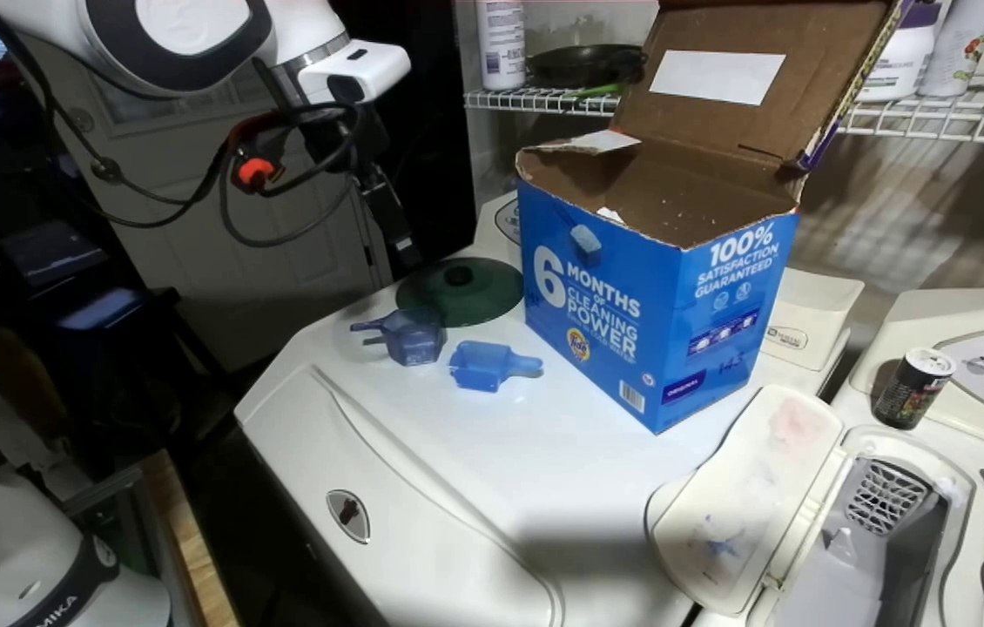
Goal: Put the purple and blue cup in an upright position
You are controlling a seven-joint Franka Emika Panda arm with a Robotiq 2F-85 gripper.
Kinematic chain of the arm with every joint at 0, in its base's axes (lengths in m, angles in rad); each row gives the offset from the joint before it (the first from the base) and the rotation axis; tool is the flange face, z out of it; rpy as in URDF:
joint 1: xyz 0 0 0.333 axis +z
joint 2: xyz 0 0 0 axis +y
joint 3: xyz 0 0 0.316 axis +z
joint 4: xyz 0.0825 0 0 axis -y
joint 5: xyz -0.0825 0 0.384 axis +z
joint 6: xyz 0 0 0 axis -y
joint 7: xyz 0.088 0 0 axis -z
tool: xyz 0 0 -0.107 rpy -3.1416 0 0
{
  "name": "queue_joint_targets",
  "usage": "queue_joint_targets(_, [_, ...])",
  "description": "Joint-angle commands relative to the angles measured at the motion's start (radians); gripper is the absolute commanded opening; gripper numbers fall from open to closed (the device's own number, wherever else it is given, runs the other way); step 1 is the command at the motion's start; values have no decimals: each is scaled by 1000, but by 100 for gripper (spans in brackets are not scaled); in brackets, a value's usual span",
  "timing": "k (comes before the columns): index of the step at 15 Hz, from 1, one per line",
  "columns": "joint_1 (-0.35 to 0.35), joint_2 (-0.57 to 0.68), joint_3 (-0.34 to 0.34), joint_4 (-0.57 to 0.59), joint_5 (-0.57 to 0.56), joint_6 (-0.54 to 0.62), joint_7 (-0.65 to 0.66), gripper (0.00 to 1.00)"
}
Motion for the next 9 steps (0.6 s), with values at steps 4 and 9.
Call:
queue_joint_targets(4, [-25, -17, 22, 1, 4, -12, 40, 100])
queue_joint_targets(9, [-26, -17, 22, 0, 4, -13, 44, 100])
